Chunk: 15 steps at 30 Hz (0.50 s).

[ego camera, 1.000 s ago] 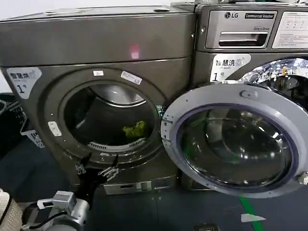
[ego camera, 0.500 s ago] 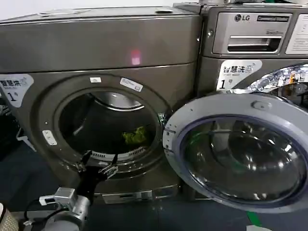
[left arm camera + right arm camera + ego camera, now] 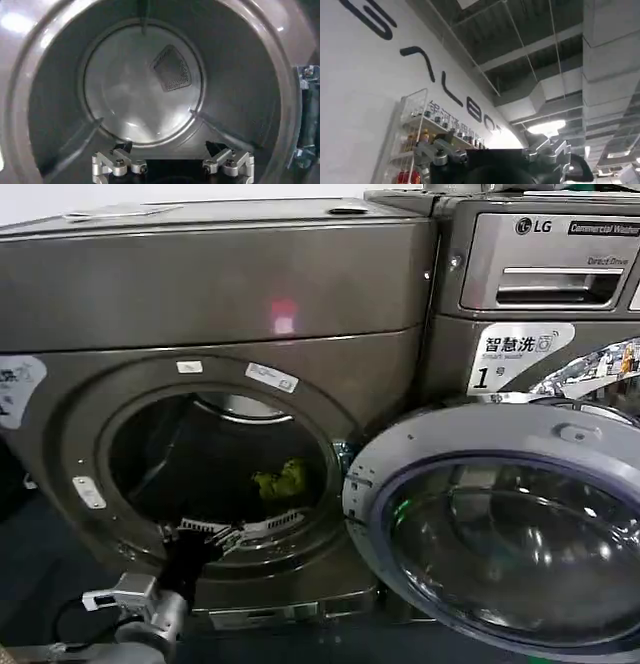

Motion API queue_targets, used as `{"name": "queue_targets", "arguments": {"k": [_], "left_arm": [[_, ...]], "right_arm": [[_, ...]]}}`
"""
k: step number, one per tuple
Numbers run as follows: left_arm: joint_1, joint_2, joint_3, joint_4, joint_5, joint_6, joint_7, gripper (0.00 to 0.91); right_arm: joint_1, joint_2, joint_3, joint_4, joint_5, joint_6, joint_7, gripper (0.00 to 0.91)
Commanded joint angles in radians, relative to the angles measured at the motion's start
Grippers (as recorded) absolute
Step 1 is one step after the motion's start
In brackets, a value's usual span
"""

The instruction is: Grasp the clothes from the dryer.

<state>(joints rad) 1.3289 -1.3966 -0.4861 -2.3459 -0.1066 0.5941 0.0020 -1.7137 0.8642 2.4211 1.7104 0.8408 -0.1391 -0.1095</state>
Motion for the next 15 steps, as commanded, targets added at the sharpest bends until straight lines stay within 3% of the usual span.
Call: {"name": "queue_targets", "arguments": {"k": [1, 8, 15], "left_arm": [[-0.029, 0.002, 0.007, 0.035, 0.000, -0.024, -0.005, 0.907], [-0.148, 0.011, 0.033, 0.158, -0.019, -0.094, -0.013, 0.907], [-0.421, -0.001, 0.075, 0.499, -0.065, -0.145, -0.045, 0.907]], "right_arm": [[-0.004, 0.004, 0.000, 0.011, -0.001, -0.007, 0.004, 0.907], [-0.020, 0.012, 0.011, 0.023, -0.007, -0.018, 0.011, 0.907], [-0.051, 0.022, 0.048, 0.032, -0.006, -0.022, 0.010, 0.907]]}}
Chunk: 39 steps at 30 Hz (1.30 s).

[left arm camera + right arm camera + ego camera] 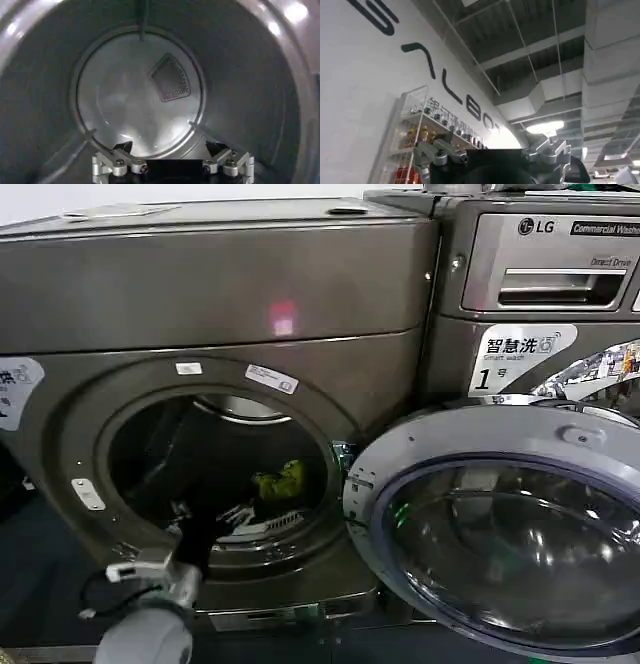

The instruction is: Grasp the clothes from the dryer.

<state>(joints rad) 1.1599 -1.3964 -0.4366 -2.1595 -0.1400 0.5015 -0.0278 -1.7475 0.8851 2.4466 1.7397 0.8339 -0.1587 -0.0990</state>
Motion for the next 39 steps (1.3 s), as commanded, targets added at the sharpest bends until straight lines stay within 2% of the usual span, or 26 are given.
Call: {"name": "queue_targets", "arguments": {"k": [1, 6, 16, 26, 31, 34, 39], "left_arm": [[-0.298, 0.001, 0.032, 0.363, -0.050, -0.056, -0.020, 0.907], [-0.485, 0.008, 0.050, 0.551, -0.050, -0.066, -0.030, 0.907], [-0.667, 0.011, 0.128, 0.828, -0.058, -0.098, -0.022, 0.907], [-0.950, 0.039, 0.323, 1.189, -0.094, -0.104, 0.079, 0.907], [-1.067, 0.037, 0.441, 1.352, -0.085, -0.127, 0.212, 0.907], [-1.106, 0.053, 0.524, 1.427, -0.051, -0.163, 0.354, 0.907], [-1.182, 0.071, 0.659, 1.610, 0.072, -0.331, 0.612, 0.907]], "right_arm": [[-0.022, 0.003, 0.027, 0.000, 0.001, -0.002, -0.002, 0.907], [-0.023, 0.012, 0.029, 0.004, 0.004, -0.002, -0.007, 0.907], [-0.014, 0.003, 0.028, 0.000, 0.005, -0.001, -0.013, 0.907], [0.002, -0.009, 0.014, -0.016, 0.005, 0.003, -0.020, 0.907], [0.009, -0.018, 0.009, -0.024, 0.003, 0.004, -0.022, 0.907], [0.009, -0.019, 0.008, -0.031, 0.002, 0.006, -0.023, 0.907], [0.008, -0.022, 0.009, -0.034, 0.001, 0.008, -0.025, 0.907]]}}
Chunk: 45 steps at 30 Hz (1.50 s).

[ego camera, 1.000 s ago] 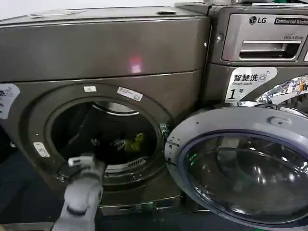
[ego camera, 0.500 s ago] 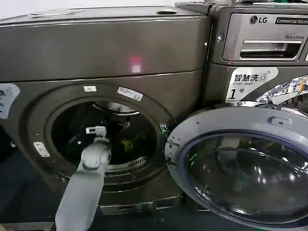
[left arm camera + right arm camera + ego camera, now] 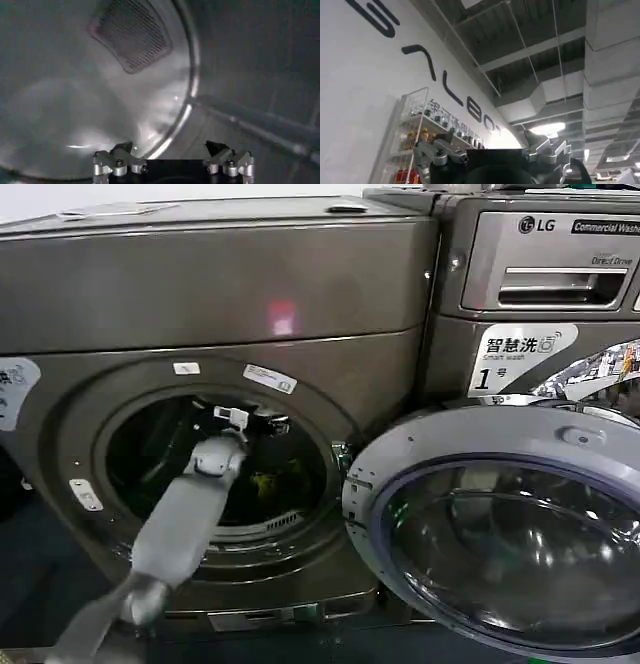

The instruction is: Grasp the clothes from the dryer.

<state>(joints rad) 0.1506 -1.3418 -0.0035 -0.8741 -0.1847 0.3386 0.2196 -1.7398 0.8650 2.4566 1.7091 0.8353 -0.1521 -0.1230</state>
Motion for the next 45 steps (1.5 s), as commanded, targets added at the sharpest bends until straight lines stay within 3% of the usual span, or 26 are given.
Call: {"name": "queue_targets", "arguments": {"k": [1, 4, 8, 15, 23, 28, 32, 35, 45], "left_arm": [[-0.193, 0.018, 0.253, 0.353, 0.122, -0.197, 0.406, 0.907], [-0.241, 0.013, 0.312, 0.414, 0.169, -0.302, 0.531, 0.907], [-0.285, 0.001, 0.361, 0.435, 0.199, -0.354, 0.640, 0.907], [-0.330, -0.019, 0.431, 0.449, 0.386, -0.373, 0.721, 0.907], [-0.322, -0.021, 0.471, 0.427, 0.580, -0.363, 0.677, 0.907], [-0.332, -0.035, 0.513, 0.429, 0.598, -0.335, 0.690, 0.907], [-0.331, -0.050, 0.522, 0.438, 0.607, -0.403, 0.727, 0.907], [-0.318, -0.047, 0.520, 0.418, 0.514, -0.443, 0.714, 0.907], [-0.267, -0.057, 0.501, 0.419, 0.391, -0.441, 0.679, 0.907]], "right_arm": [[0.000, -0.001, -0.001, -0.005, -0.002, 0.002, -0.001, 0.907], [0.001, 0.002, -0.001, -0.004, -0.002, 0.003, -0.002, 0.907], [0.001, 0.003, -0.002, -0.006, -0.004, 0.004, -0.003, 0.907], [-0.005, 0.002, 0.007, -0.001, -0.004, 0.004, -0.002, 0.907], [-0.006, 0.001, 0.011, 0.002, -0.004, 0.003, -0.001, 0.907], [-0.006, -0.003, 0.010, 0.006, -0.006, 0.002, -0.001, 0.907], [-0.005, -0.002, 0.008, 0.006, -0.010, 0.001, -0.001, 0.907], [-0.004, 0.000, 0.005, 0.003, -0.016, 0.003, -0.002, 0.907], [-0.001, -0.004, -0.009, 0.005, -0.022, 0.005, -0.003, 0.907]]}}
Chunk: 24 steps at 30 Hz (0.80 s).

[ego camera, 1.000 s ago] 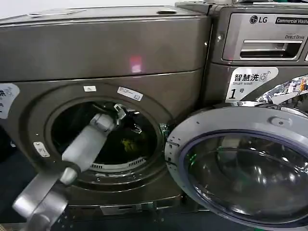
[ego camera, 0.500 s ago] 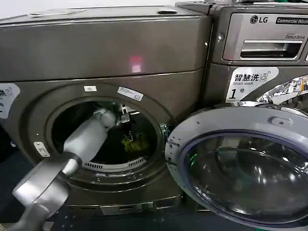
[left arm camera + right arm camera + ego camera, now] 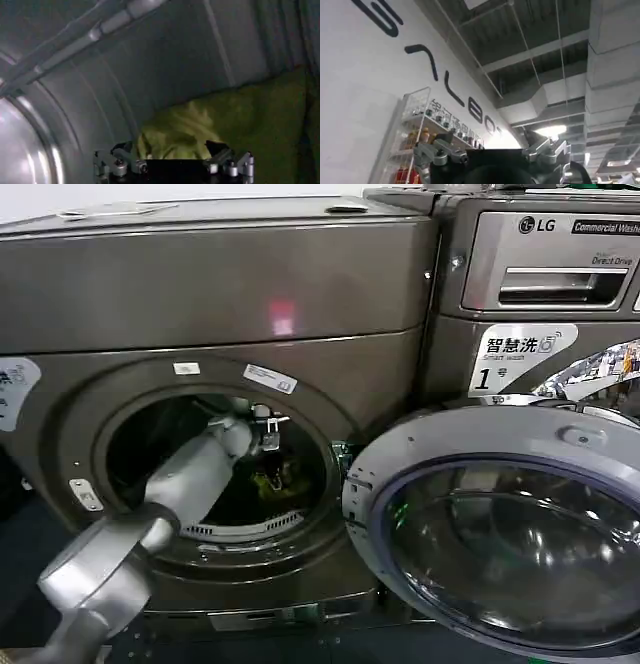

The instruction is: Grasp the clothes from the dryer.

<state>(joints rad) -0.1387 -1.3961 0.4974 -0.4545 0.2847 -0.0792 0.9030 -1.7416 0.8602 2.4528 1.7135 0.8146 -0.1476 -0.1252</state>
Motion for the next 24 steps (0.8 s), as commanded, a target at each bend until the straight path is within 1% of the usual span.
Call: {"name": "queue_targets", "arguments": {"k": [1, 9, 15, 23, 24], "left_arm": [[0.029, -0.003, 0.000, -0.001, -0.074, -0.024, -0.004, 0.907], [0.056, -0.017, 0.005, 0.008, -0.079, -0.034, 0.015, 0.907], [0.066, -0.044, -0.022, 0.028, -0.108, 0.001, 0.023, 0.907], [0.091, -0.038, -0.059, 0.053, -0.114, 0.008, 0.039, 0.907], [0.093, -0.036, -0.063, 0.052, -0.115, 0.009, 0.043, 0.375]], "right_arm": [[0.004, 0.001, -0.011, 0.006, -0.002, 0.000, 0.000, 0.907], [0.004, -0.004, -0.017, 0.007, -0.004, 0.001, 0.001, 0.907], [0.004, -0.004, -0.015, 0.006, -0.005, 0.002, 0.001, 0.907], [0.007, -0.007, -0.019, 0.011, -0.007, 0.003, 0.002, 0.907], [0.007, -0.008, -0.019, 0.011, -0.007, 0.003, 0.002, 0.907]]}}
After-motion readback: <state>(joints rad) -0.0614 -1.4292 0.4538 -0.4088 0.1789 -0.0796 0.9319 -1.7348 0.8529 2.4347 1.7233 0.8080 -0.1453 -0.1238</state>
